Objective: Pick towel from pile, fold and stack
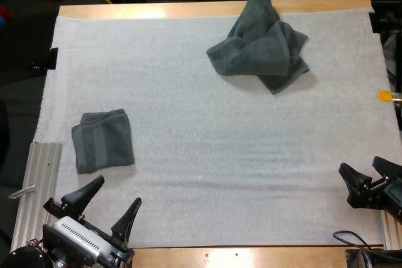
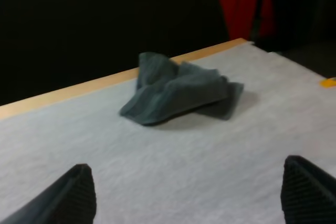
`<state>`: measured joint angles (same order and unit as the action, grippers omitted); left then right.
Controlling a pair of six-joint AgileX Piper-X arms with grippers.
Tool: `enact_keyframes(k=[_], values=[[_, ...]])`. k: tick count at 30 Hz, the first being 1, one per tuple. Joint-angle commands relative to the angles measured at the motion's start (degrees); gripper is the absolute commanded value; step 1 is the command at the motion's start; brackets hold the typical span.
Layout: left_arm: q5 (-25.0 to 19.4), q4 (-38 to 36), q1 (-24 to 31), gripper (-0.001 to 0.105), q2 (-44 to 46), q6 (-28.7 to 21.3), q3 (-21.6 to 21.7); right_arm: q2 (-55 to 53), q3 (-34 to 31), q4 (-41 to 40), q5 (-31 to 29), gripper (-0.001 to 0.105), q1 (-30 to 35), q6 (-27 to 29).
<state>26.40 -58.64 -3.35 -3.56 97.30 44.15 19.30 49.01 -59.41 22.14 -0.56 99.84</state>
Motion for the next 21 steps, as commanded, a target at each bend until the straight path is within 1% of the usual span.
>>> enact_keyframes(k=[1, 4, 8, 13, 17, 21], values=[[1.6, 0.2, 0.0, 0.071, -0.8, 0.6, 1.1, 1.1, 1.3, 0.8, 2.0, 0.071, 0.3, 0.4], [1.8, -0.4, 0.0, 0.071, -2.0, 0.6, 2.6, 3.9, 2.6, 1.9, 3.0, 0.071, 0.3, 0.2], [1.8, -0.4, 0.0, 0.071, -2.1, 0.6, 3.2, 7.8, 4.6, 4.0, 3.8, 0.071, 0.3, -0.9], [1.9, -0.9, 0.0, 0.071, -2.1, 0.6, 3.2, 14.7, 7.2, 9.8, 3.8, 0.071, 0.3, -4.4], [1.9, -0.9, 0.0, 0.071, -2.1, 0.6, 3.2, 19.6, 9.0, 12.1, 3.9, 0.071, 0.3, -6.3], [1.9, -0.9, 0.0, 0.071, -2.1, 0.8, 3.2, 25.9, 10.4, 16.1, 7.2, 0.071, 0.3, -10.2]])
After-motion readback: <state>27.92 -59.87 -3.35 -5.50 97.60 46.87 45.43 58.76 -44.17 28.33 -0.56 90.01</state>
